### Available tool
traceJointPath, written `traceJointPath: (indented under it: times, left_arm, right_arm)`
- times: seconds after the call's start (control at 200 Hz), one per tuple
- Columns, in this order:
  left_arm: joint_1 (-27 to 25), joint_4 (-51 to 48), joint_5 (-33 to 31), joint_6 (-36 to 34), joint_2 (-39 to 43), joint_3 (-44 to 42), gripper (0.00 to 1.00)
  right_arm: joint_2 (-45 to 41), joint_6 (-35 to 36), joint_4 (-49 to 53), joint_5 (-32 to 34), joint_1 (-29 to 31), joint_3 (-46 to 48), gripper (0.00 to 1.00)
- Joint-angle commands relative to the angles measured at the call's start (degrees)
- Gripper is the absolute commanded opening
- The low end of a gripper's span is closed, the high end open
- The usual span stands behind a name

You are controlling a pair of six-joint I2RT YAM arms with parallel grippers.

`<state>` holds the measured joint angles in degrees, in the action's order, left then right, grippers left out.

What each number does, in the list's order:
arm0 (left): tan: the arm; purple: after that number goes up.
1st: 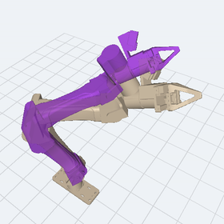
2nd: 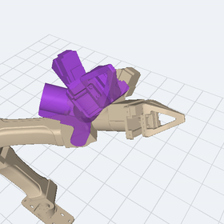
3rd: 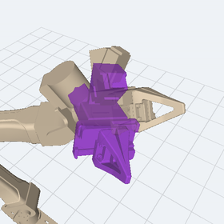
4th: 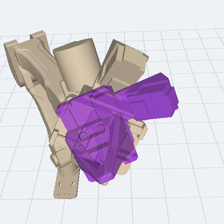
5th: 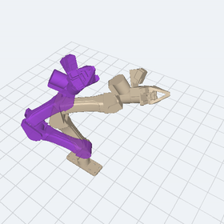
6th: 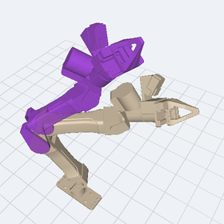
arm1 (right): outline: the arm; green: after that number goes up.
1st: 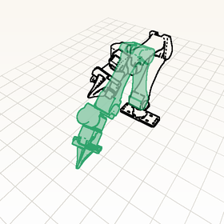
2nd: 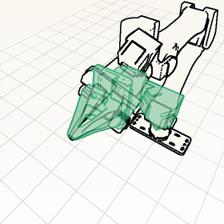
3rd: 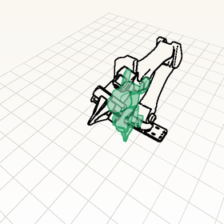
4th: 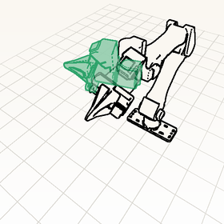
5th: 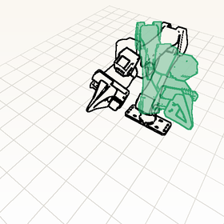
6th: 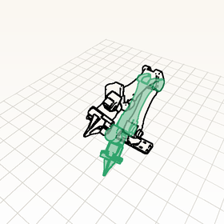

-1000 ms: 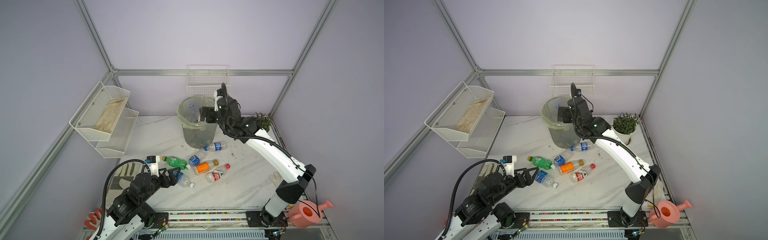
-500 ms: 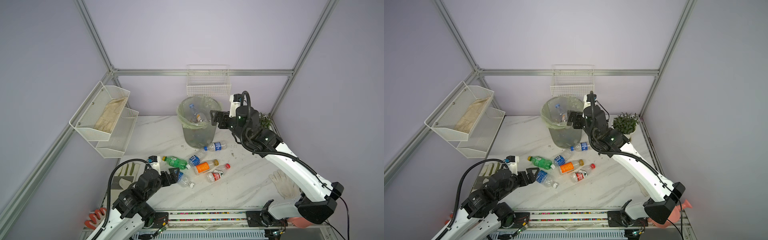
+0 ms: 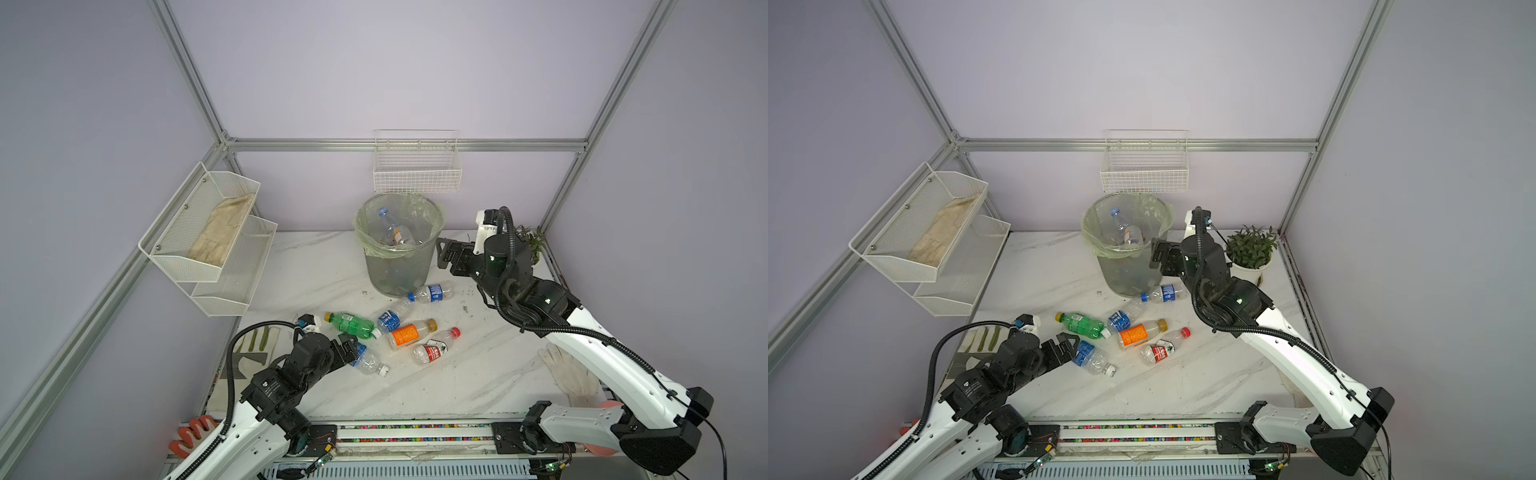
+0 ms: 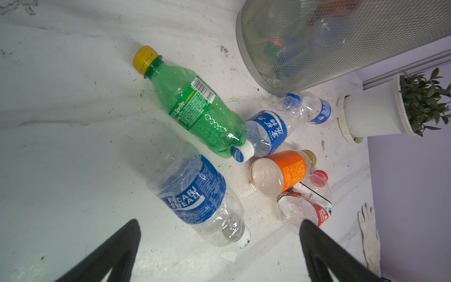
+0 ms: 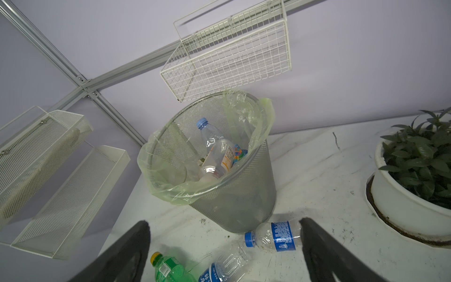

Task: Throw the plastic bottles in the bin
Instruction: 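Draw the right arm back from the wastebasket while the left gripper shifts toward the bottles, then close the left gripper around the clear Pocari Sweat bottle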

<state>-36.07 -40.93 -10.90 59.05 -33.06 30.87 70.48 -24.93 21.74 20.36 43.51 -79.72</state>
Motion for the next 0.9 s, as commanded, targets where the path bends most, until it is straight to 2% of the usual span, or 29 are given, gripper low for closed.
traceJointPath:
  times: [0.0, 0.265, 0.73, 0.895]
  left_arm:
    - [-0.2, 3.3, 0.4, 2.9, -1.3, -3.5, 1.00]
    - [-0.2, 8.7, 1.0, 6.9, -4.9, -7.3, 1.00]
    - [-0.2, 18.8, 1.4, 8.5, -16.5, -8.6, 1.00]
    - [-0.2, 20.9, 1.0, 8.8, -19.0, -9.0, 0.96]
  right_arm:
    - [-0.5, -1.8, 0.3, 1.3, -0.1, 1.6, 0.97]
    - [-3.0, -3.8, -0.3, 4.8, -0.1, 7.0, 0.97]
    - [-7.2, -7.0, 0.0, 8.2, -0.1, 13.1, 0.97]
    - [-9.6, -8.2, 0.0, 9.2, -0.1, 14.7, 0.97]
